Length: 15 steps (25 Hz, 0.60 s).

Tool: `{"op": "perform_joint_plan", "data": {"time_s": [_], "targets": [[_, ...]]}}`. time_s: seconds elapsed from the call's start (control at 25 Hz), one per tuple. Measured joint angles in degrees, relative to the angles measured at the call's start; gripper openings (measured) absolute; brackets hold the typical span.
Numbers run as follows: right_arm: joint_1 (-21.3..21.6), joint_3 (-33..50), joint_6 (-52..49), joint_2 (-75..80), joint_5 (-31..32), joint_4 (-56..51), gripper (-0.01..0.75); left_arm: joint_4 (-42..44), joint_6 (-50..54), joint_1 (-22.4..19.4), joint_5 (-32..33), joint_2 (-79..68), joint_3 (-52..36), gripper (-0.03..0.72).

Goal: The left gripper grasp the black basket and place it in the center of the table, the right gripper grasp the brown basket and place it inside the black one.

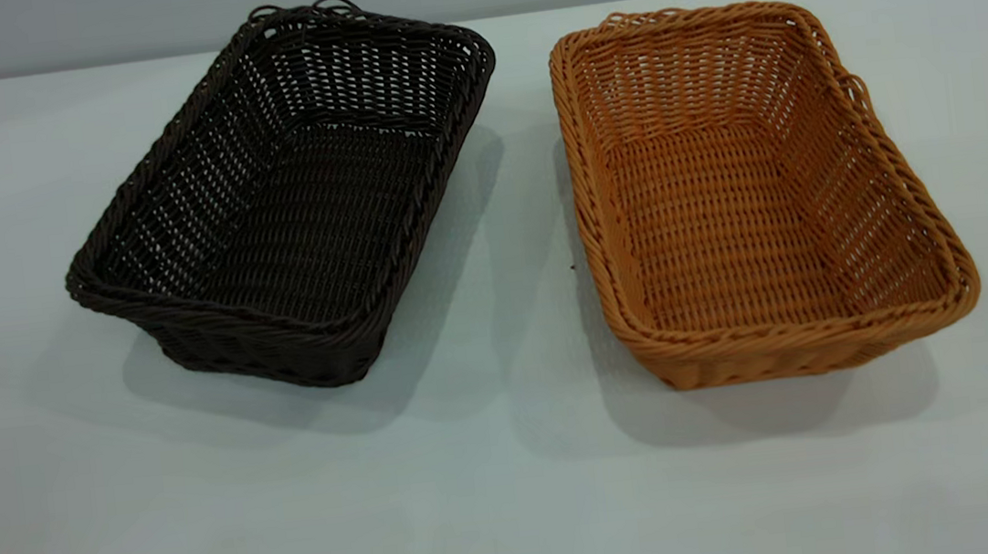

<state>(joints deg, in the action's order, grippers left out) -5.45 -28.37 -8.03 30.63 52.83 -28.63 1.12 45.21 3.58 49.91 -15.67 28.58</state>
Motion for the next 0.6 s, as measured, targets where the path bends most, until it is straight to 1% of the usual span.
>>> {"op": "perform_joint_plan", "data": {"time_s": [0.12, 0.24, 0.4, 0.52, 0.6], "targets": [[0.0, 0.0, -3.05, 10.75, -1.61, -3.32, 0.48, 5.97, 9.51, 0.0, -3.14, -6.0, 0.0, 0.58], [0.0, 0.0, -4.72, 19.55, -4.59, -8.68, 0.48, 9.61, 14.67, 0.0, -4.26, -11.22, -0.01, 0.58], [0.0, 0.0, -4.78, 28.29, -10.84, -17.98, 0.48, 14.06, 18.83, 0.0, -6.53, -17.59, -0.08, 0.58], [0.0, 0.0, -4.2, 34.02, -13.57, -23.69, 0.48, 14.79, 21.19, 0.0, -9.44, -22.94, -0.08, 0.58], [0.0, -0.06, -2.98, 38.0, -15.44, -26.97, 0.48, 14.92, 21.77, 0.0, -12.68, -27.17, -0.08, 0.58]]}}
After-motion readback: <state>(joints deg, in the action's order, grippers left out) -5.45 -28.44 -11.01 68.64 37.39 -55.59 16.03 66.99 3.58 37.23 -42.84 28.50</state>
